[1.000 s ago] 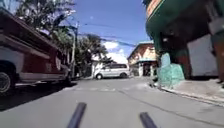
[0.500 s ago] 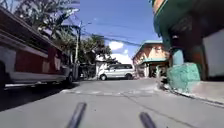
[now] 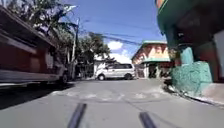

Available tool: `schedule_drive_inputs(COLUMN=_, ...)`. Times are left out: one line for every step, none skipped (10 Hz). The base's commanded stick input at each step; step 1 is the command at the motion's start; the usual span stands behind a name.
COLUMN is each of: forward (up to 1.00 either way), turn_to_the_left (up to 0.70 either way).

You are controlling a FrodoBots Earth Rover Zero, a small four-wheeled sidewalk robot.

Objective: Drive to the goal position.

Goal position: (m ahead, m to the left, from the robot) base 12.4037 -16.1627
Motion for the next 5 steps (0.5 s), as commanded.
schedule_drive_inputs(forward=1.00, turn_to_the_left=0.02)
schedule_drive_inputs(forward=1.00, turn_to_the_left=0.00)
schedule_drive_inputs(forward=1.00, turn_to_the_left=0.13)
schedule_drive_inputs(forward=1.00, turn_to_the_left=0.15)
schedule_drive_inputs(forward=1.00, turn_to_the_left=0.12)
